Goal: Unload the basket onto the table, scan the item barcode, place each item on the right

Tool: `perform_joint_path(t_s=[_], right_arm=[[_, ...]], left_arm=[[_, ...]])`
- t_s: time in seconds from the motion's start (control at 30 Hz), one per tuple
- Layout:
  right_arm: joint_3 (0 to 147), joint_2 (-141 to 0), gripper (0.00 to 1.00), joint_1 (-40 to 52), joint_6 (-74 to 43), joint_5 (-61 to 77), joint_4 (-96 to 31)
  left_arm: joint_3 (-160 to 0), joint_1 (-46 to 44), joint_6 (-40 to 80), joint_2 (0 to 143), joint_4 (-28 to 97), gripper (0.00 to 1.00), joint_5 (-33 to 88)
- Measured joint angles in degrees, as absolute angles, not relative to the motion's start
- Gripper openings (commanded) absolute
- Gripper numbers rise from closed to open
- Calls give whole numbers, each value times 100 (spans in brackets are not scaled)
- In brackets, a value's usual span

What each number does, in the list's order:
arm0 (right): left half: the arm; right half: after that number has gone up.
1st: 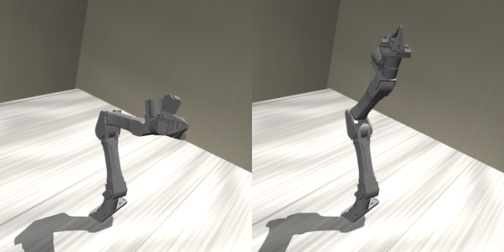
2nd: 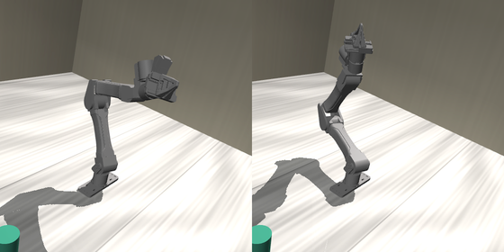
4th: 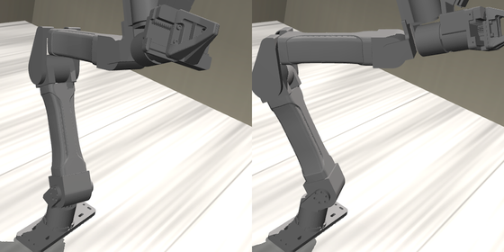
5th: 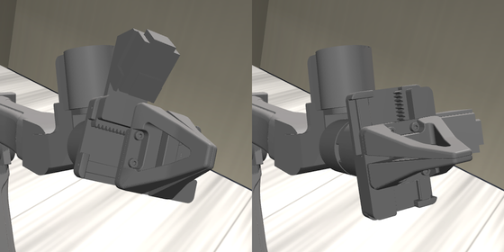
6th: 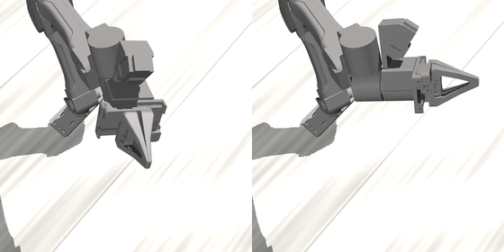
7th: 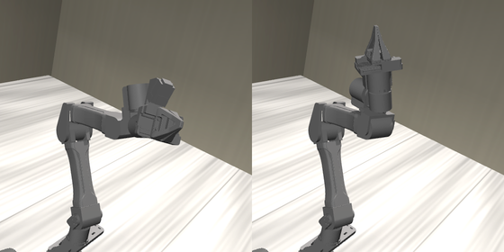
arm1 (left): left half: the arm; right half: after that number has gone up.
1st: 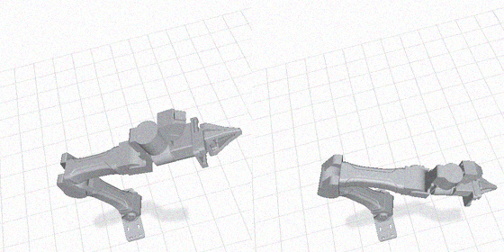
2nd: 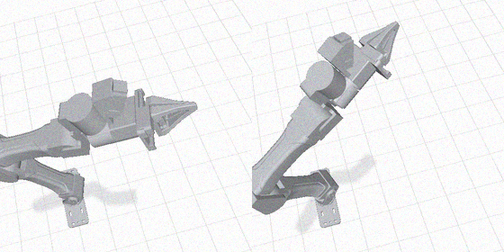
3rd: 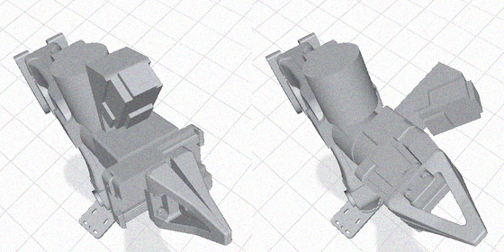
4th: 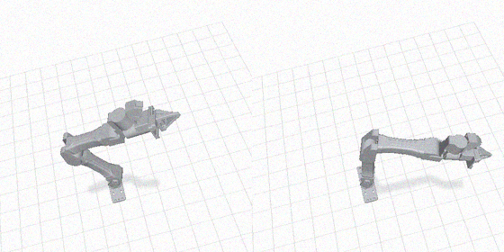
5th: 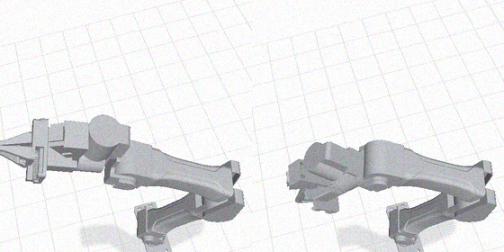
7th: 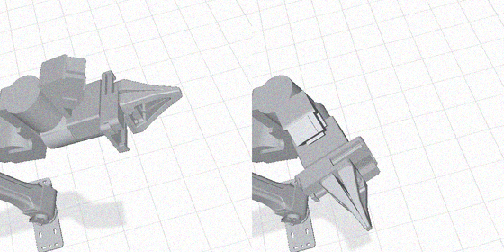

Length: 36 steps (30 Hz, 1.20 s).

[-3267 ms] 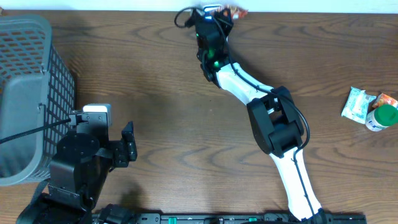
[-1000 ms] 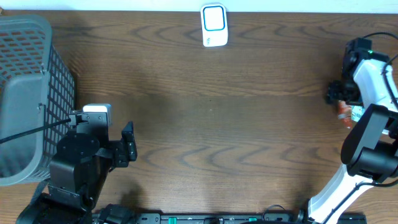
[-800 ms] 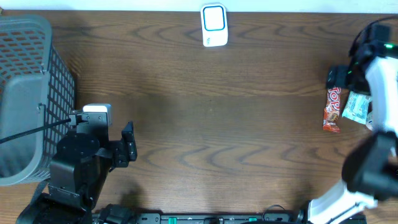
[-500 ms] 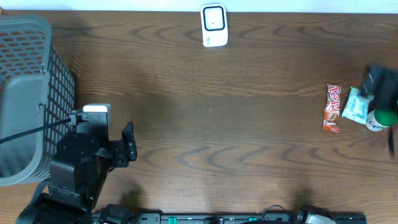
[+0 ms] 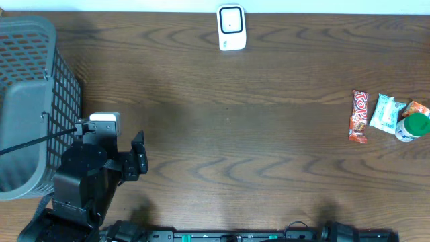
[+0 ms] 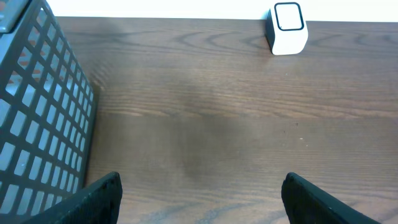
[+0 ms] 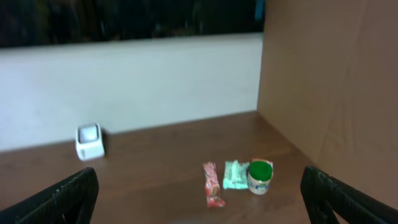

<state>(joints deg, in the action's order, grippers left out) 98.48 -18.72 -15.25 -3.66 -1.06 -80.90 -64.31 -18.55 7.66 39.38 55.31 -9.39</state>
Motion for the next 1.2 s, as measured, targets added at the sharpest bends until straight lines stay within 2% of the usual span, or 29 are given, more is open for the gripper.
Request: perform_joint_path(t_s=[0.23,0.4,0.77,0.97,1.2], right_arm=[[9673,-1052,99,-1525,-591,-176,-7913],[8842,-1009,99,-1522,-622,-156,-7059],[4899,-158,99,-871,-1219,314,-2899],[2569,-84,99,-548,-1723,1,-615],[873,-84,99,-305,-2362,-836,-314]], left_arm=[[-6431,-1855,764,3935,5531,83,-939],[-6431,-1855,766,3935,5529,83,-939],[-6431,-1855,766,3935,5529,83,-939],[-6431,-1855,766,3935,5529,83,-941],[-6431,-1855,766,3935,5531,83,-939]])
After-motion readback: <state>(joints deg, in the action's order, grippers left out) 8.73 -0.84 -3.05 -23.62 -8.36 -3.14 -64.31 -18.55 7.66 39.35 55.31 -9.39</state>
